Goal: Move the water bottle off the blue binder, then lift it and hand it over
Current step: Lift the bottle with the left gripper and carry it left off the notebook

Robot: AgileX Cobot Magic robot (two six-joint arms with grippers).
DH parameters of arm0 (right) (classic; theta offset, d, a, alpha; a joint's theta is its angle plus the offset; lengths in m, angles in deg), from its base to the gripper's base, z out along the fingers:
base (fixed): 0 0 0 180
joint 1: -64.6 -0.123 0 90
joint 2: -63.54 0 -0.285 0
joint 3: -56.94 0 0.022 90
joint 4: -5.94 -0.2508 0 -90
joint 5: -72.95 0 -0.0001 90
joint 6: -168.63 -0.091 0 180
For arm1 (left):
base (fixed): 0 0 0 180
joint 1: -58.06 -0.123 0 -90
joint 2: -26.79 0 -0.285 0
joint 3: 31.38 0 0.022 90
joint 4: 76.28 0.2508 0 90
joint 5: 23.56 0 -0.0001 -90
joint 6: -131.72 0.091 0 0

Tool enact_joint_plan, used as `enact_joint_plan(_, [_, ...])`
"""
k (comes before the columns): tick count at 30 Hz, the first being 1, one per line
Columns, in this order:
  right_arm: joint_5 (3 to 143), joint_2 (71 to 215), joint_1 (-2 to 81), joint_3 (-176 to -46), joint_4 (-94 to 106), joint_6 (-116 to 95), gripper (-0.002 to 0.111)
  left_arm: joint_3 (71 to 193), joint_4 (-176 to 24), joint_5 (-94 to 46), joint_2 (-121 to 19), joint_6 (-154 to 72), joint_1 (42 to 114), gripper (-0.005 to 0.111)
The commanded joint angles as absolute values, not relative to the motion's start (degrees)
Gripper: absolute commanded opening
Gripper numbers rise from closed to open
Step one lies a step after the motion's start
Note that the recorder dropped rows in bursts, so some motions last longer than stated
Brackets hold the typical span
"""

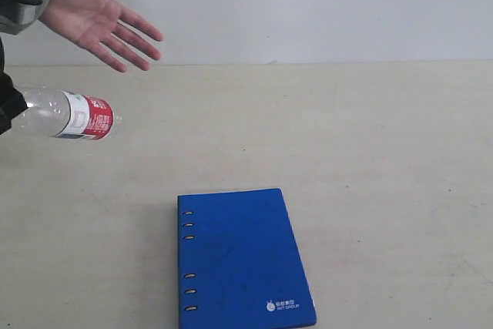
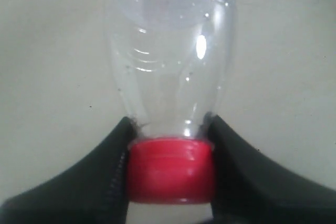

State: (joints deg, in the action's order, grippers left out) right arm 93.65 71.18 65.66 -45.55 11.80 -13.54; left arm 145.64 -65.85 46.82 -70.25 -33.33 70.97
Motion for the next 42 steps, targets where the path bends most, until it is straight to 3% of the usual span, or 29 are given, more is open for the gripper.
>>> enact_joint_plan(1, [93.37, 71.32, 65.53, -45.85, 12.12, -13.9, 0.0, 145.98, -61.74, 46.4, -71.35, -38.55, 69.6, 0.012])
enact_joint_plan(4, [93.37, 71.32, 65.53, -45.85, 12.12, -13.9, 0.0, 145.98, -62.54, 46.4, -71.88, -39.38, 68.35, 0.004])
enact_joint_plan(12, [93.37, 71.32, 65.53, -45.85, 12.12, -13.9, 0.0, 145.98, -70.58, 46.4, -75.38, -38.83, 65.18, 0.004])
enact_joint_plan(21, [93.37, 71.32, 65.53, -45.85, 12.12, -13.9, 0.0, 145.98, -61.43, 46.4, -74.42, -42.24, 64.13, 0.005])
enact_joint_plan(26, [93.37, 71.32, 65.53, -45.85, 12.12, -13.9, 0.0, 145.98, -74.77, 46.4, -74.0, -29.12, 63.98, 0.018])
enact_joint_plan(30, [93.37, 71.32, 65.53, -45.85, 12.12, -13.9, 0.0, 145.98, -84.48, 46.4, -72.03, -19.63, 64.2, 0.005])
enact_joint_plan(36, [93.37, 71.32, 65.53, -45.85, 12.12, -13.9, 0.0, 144.88, -69.73, 46.4, -70.8, -31.98, 64.43, 0.004])
enact_joint_plan(42, [93.37, 71.32, 65.53, -45.85, 12.12, -13.9, 0.0, 139.95, -68.91, 46.4, -73.91, -38.37, 64.43, 0.004])
